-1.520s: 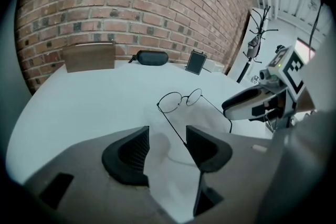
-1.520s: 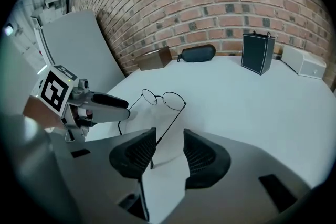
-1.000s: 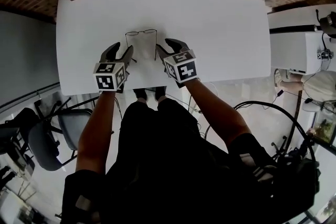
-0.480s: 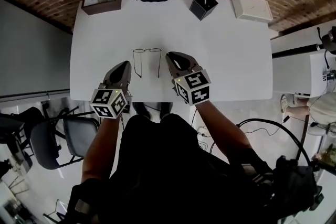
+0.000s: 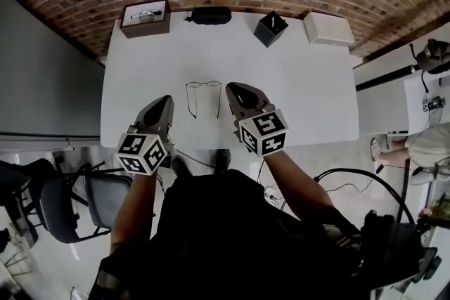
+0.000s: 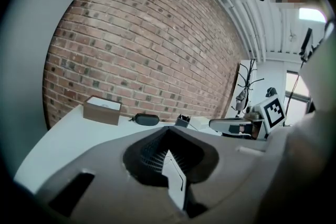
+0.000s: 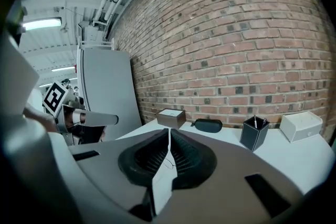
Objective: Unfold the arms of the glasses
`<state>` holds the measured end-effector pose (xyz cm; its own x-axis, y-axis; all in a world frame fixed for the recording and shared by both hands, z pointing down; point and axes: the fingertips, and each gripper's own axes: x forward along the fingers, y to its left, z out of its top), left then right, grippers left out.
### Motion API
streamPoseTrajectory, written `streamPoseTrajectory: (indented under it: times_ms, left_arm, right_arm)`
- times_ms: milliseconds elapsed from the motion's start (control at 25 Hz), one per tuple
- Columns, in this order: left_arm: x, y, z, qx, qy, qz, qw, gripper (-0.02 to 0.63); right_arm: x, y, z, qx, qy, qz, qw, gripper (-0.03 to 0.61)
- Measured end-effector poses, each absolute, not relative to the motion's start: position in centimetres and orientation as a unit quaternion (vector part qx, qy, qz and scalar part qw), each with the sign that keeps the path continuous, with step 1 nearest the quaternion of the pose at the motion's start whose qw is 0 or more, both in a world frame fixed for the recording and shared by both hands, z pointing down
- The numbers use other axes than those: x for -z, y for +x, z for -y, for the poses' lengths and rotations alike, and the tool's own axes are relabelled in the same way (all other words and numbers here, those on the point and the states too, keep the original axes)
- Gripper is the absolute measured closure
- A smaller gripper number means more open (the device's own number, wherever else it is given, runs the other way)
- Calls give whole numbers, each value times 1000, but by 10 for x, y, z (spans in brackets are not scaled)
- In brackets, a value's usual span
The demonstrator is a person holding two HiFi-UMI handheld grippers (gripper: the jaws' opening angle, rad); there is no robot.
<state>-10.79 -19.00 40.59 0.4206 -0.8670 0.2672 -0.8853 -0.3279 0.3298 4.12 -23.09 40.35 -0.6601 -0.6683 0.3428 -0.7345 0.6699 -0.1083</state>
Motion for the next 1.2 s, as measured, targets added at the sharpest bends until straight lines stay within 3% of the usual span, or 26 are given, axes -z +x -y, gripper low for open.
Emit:
streamPoseTrajectory:
  times_ms: [600, 1200]
  left_arm:
    - [-316, -153, 158, -8, 833, 538, 127, 604]
    - [-289, -167, 155, -2, 810, 582, 78, 604]
  right_arm:
    - [-297, 17, 210, -84, 446, 890, 49, 569]
    - [-284, 15, 199, -63, 452, 888, 53, 571]
